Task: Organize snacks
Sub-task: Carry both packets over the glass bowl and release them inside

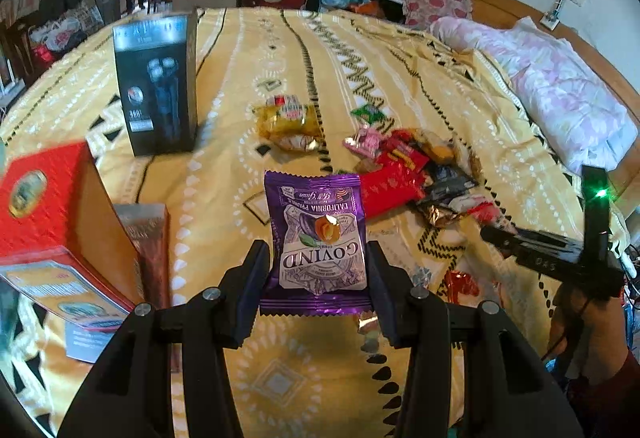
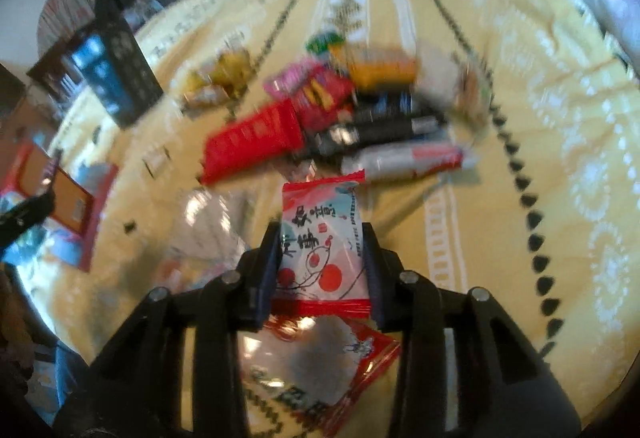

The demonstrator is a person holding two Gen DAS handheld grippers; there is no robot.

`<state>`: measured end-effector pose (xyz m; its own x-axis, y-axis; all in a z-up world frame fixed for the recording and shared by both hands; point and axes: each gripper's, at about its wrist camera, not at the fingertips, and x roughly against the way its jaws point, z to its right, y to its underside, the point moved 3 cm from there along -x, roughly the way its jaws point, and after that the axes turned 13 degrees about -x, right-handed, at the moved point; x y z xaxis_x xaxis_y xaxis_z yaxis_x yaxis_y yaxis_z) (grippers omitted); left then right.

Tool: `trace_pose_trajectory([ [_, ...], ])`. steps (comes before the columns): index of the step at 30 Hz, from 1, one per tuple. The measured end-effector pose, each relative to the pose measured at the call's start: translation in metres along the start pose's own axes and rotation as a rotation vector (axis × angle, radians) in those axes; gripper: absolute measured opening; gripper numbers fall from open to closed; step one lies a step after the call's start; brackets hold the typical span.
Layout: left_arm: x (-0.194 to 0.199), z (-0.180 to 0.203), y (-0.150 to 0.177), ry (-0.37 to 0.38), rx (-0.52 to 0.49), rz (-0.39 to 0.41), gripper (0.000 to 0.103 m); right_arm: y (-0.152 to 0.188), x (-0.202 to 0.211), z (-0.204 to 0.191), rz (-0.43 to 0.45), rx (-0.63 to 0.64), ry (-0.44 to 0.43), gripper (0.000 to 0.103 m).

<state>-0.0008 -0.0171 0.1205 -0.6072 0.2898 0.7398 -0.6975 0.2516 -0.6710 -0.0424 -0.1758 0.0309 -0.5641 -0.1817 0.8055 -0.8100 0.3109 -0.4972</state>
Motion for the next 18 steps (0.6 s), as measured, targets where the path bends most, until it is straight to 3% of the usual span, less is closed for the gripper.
trace_pose_trajectory([
  [9,0.063,-0.033,-0.027,-0.067,0.024,0.118,0.050,-0.038,0.071,-0.086,0.192,0.126,-0.131,0.038],
  [18,0.143,-0.116,-0.038,-0.193,0.130,0.246,0.050,-0.058,0.105,-0.205,0.264,0.281,-0.289,0.038],
])
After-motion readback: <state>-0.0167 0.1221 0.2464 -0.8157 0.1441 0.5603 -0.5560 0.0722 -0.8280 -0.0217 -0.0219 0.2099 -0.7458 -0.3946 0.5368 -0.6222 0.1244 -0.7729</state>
